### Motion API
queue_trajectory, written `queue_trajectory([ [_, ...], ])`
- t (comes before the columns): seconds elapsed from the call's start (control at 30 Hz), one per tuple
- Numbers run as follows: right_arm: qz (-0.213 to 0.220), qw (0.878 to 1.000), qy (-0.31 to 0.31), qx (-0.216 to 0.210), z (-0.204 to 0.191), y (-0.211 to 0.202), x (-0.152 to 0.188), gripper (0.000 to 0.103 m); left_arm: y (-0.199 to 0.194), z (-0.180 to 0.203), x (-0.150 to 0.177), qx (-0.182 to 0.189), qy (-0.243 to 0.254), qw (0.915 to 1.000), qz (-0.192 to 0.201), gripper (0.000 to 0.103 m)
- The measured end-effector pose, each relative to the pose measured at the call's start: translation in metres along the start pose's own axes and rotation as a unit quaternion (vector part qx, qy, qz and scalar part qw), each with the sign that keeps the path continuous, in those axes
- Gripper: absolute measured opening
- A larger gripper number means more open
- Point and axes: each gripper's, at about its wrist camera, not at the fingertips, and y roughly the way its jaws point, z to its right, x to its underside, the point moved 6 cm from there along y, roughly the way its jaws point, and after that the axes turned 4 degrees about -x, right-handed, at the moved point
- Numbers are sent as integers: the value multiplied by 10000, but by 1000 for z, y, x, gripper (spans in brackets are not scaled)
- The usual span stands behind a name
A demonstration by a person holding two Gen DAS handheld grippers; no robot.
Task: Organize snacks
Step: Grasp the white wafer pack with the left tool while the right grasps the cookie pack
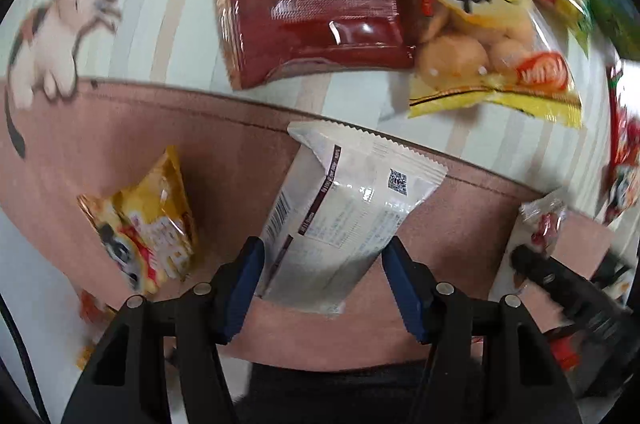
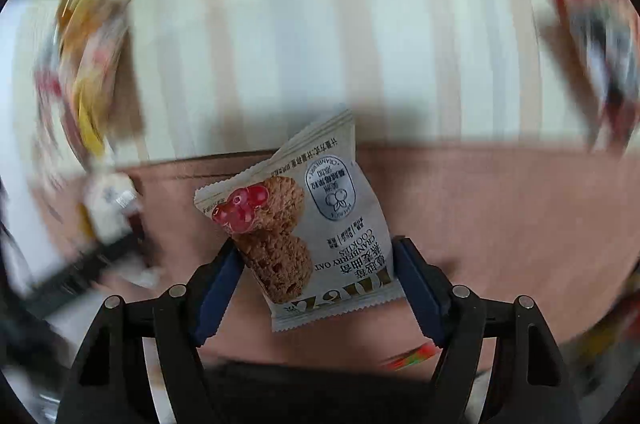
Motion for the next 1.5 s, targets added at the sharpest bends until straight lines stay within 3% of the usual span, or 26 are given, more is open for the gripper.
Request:
queue_trajectory([
  [0.03,-212,9994,210,-193,4,5,3,89,-1,1,2,-186,251,9995,101,59],
  [0.1,-284,9988,222,-340,7,10,8,91,-1,9,1,-457,643,9967,187,59],
  [0.3,61,9976,-593,363,-17,2,4,91,5,23,11,-1034,1277,9857,363,59],
  [0.5,-23,9950,-677,732,-30,25,5,92,10,40,20,-1102,1222,9856,400,59],
  [0.77,109,9926,-692,989,-56,53,20,92,19,33,25,-935,993,9898,401,59],
  [0.83,195,9918,-695,1059,-60,55,22,90,18,29,25,-904,927,9905,461,55],
  [1.03,385,9869,-754,1373,-60,37,30,76,8,35,13,-1045,975,9879,599,52],
  [1.27,447,9864,-781,1378,-64,23,30,75,1,40,21,-1015,987,9877,667,51],
  [1.3,459,9863,-796,1367,-65,23,31,75,-8,55,26,-1018,979,9877,676,51],
  [1.43,441,9891,-750,1190,-58,-24,27,75,-22,59,29,-958,995,9871,810,51],
  [1.5,459,9896,-761,1132,-52,-26,27,75,-32,61,31,-897,1009,9871,864,51],
])
